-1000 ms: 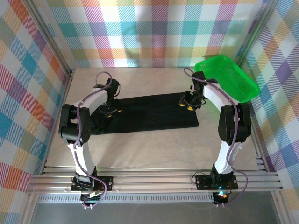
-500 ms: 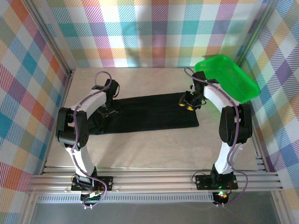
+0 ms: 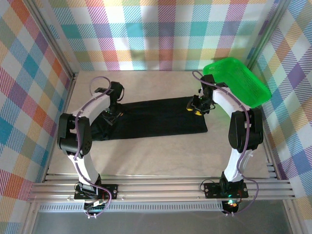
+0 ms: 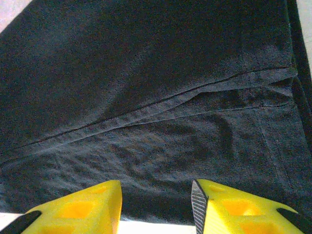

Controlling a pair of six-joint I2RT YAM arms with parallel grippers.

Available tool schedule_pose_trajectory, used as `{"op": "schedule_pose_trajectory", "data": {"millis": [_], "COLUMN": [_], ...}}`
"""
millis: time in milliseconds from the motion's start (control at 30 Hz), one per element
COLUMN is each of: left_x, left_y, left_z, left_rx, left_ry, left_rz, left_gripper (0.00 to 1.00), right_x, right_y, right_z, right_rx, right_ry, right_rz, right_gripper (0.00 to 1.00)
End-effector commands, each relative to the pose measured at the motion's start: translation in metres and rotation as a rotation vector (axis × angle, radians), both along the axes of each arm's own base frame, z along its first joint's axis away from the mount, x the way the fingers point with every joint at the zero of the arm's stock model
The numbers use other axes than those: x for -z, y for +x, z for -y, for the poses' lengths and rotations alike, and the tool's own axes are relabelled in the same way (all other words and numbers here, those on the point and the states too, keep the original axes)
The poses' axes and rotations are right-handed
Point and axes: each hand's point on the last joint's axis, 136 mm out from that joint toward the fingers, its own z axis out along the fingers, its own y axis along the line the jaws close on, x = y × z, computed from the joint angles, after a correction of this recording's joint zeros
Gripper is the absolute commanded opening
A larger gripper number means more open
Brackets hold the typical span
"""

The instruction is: Fold and stack the t-shirts

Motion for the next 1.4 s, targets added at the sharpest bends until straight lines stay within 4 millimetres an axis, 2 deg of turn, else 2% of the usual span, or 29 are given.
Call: {"op": "schedule_pose_trajectory", "data": {"millis": [0,67,167,333,433,567,633,700,867,1167,1367], "left_x": [-0.022,-0.015,-0.004,0.014,0.019,0.021,0.022,0.023,0.018,0.006,0.02], "left_y": [0.005,0.01,0.011,-0.001,-0.001,0.006,0.007,0.004,-0.016,-0.062,-0.087], "left_z": [-0.002,-0.001,0.001,-0.002,-0.009,-0.014,-0.011,-0.007,0.004,0.037,0.059], "left_rx": [-0.306,-0.34,-0.406,-0.495,-0.537,-0.563,-0.565,-0.564,-0.551,-0.516,-0.482], "left_ry": [-0.063,-0.077,-0.106,-0.114,-0.114,-0.126,-0.144,-0.166,-0.212,-0.266,-0.256], "left_rz": [0.036,0.012,-0.012,-0.075,-0.063,-0.046,-0.048,-0.055,-0.077,-0.105,-0.163], "left_gripper": [0.61,0.65,0.65,0.57,0.53,0.38,0.21,0.13,0.0,0.0,0.0], "right_x": [-0.003,-0.004,-0.005,-0.006,-0.006,-0.006,-0.006,-0.006,-0.008,-0.008,-0.004], "right_y": [0.001,0.002,0.001,0.0,0.001,0.001,0.001,0.001,0.004,0.011,0.019], "right_z": [-0.003,-0.003,-0.003,-0.002,-0.002,-0.003,-0.003,-0.003,0.0,0.011,0.018], "right_rx": [-0.001,-0.001,-0.002,-0.009,-0.01,-0.012,-0.011,-0.013,-0.006,0.02,0.042], "right_ry": [0.018,0.02,0.022,0.014,0.016,0.022,0.023,0.019,0.005,-0.021,-0.037], "right_rz": [-0.004,-0.001,0.002,0.008,0.008,0.006,0.007,0.008,0.021,0.025,0.019], "right_gripper": [0.43,0.43,0.43,0.43,0.43,0.43,0.43,0.43,0.43,0.43,0.42]}}
